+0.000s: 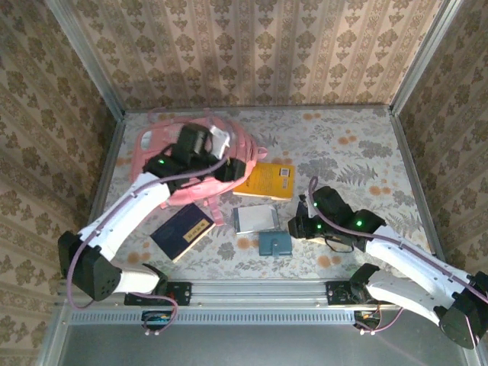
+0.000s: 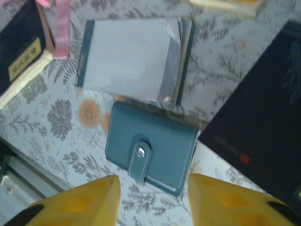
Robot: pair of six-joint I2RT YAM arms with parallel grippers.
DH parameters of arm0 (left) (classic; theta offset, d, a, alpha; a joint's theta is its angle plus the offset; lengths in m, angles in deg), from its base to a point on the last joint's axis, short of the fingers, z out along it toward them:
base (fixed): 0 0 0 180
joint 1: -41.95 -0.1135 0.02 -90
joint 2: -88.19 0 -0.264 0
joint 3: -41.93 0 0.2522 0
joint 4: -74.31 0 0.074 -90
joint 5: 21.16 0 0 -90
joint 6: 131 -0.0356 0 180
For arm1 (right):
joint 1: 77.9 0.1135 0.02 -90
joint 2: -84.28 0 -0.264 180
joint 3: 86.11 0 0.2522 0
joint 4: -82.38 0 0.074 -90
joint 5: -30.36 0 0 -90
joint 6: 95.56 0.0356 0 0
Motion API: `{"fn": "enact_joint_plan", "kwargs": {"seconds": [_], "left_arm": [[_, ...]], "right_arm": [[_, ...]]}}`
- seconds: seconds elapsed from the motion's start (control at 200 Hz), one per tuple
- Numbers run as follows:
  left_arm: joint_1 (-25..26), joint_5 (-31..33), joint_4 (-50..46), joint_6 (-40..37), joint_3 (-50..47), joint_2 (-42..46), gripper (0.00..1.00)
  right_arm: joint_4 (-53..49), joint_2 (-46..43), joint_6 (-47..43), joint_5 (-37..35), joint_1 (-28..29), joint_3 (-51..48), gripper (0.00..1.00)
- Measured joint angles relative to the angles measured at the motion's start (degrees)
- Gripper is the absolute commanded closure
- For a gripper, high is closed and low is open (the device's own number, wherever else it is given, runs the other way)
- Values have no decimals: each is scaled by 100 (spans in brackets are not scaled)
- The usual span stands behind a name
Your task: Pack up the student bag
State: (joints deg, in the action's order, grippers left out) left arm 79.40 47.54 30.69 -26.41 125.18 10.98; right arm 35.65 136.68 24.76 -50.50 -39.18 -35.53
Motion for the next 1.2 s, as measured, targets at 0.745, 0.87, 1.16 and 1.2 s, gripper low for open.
{"fn": "enact_joint_plan", "kwargs": {"seconds": [0.745,0.87,1.16,1.2], "left_arm": [[1797,-592,1281,516,-1073,-2057,49],[1794,-595,1427,522,-1104,-2186,49],[1720,-713,1875,623,-1366,-2334,49],[1718,-737,1919,643,-1397,-2332,49]], "right_arm": [[739,1493,570,-146,1217,-809,100],[960,1818,605,-168,1217,-809,100],[1311,1974,634,-170,748,-807,100],[1322,1987,634,-170,699,-802,100]]}}
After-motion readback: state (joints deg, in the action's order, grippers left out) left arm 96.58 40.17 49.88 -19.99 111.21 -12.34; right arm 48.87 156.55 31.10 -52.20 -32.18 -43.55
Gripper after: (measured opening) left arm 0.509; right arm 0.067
